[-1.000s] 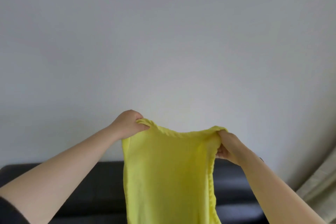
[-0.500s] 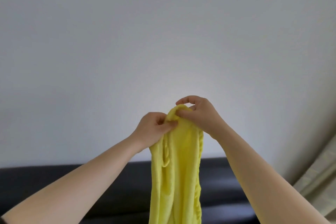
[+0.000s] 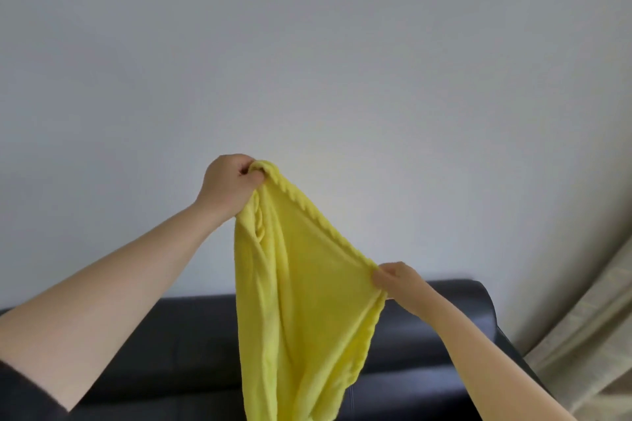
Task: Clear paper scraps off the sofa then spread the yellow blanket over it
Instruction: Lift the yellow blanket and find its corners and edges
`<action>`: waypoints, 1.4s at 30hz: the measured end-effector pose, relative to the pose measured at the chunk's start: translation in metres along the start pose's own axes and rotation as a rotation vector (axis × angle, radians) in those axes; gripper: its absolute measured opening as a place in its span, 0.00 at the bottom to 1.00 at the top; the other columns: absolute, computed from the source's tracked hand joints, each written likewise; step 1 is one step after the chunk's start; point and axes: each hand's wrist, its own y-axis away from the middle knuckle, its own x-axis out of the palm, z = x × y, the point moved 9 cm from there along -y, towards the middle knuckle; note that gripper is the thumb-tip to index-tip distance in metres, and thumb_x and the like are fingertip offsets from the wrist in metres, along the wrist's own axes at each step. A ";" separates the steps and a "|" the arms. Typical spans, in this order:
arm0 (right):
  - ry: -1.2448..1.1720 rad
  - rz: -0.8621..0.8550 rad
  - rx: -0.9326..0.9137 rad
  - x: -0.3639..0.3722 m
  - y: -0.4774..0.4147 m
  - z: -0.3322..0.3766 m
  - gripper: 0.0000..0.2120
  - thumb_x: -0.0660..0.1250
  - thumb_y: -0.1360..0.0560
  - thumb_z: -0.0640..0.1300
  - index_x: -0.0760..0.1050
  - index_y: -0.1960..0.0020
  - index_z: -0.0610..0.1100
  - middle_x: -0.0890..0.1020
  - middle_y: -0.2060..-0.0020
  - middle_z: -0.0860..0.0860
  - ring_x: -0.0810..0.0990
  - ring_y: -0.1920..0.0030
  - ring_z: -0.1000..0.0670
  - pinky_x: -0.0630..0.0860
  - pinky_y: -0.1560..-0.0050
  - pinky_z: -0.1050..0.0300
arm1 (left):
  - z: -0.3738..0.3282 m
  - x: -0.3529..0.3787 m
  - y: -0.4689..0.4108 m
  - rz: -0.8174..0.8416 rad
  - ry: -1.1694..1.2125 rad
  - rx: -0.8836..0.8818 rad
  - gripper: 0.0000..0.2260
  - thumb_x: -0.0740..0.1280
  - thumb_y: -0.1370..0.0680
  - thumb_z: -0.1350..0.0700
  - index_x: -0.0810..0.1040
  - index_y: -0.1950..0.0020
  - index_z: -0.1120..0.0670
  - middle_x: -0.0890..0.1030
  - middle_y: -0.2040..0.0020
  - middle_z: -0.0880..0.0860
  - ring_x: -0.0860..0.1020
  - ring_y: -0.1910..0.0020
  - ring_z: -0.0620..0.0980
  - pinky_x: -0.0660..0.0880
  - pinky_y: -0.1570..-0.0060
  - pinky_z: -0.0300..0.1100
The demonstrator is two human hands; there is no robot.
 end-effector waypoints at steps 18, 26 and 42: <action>0.162 0.018 -0.198 -0.024 0.008 0.077 0.14 0.73 0.31 0.49 0.73 0.65 0.41 0.72 0.71 0.52 0.70 0.70 0.55 0.65 0.67 0.60 | -0.016 0.059 0.034 0.201 -0.016 0.130 0.05 0.71 0.27 0.55 0.83 0.58 0.56 0.83 0.62 0.52 0.79 0.61 0.48 0.70 0.61 0.39; 0.235 0.057 0.006 -0.030 0.012 0.002 0.16 0.71 0.30 0.45 0.65 0.68 0.45 0.65 0.73 0.53 0.64 0.70 0.52 0.59 0.69 0.59 | 0.038 0.039 -0.002 0.054 -0.180 0.007 0.06 0.68 0.26 0.58 0.79 0.61 0.59 0.75 0.68 0.50 0.74 0.63 0.52 0.65 0.68 0.38; -0.129 0.039 -0.181 -0.003 0.018 0.091 0.10 0.70 0.26 0.49 0.82 0.60 0.43 0.77 0.68 0.50 0.73 0.66 0.54 0.69 0.62 0.60 | -0.028 0.128 0.087 0.584 0.150 0.177 0.12 0.73 0.28 0.51 0.82 0.46 0.51 0.82 0.50 0.44 0.78 0.49 0.38 0.72 0.51 0.31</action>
